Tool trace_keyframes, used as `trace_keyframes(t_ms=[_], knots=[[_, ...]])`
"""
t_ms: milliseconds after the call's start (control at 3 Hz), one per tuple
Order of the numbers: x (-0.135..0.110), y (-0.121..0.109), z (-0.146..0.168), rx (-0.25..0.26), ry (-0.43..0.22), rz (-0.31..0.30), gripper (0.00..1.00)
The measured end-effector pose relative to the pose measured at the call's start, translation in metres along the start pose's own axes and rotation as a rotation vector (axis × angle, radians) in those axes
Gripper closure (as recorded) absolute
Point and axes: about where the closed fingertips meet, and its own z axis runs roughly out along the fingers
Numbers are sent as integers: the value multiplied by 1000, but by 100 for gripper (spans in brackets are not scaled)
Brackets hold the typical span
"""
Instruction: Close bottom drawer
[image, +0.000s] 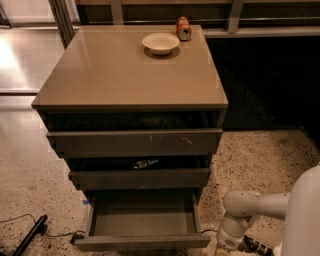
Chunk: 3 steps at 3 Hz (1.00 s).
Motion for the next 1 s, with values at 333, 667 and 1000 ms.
trace_keyframes(t_ms=[333,667,1000], knots=[[15,-9,54,-75,40,38,100],[7,-15,71,-85,35,18,100],[-12,-31,94,-97,13,-4,100]])
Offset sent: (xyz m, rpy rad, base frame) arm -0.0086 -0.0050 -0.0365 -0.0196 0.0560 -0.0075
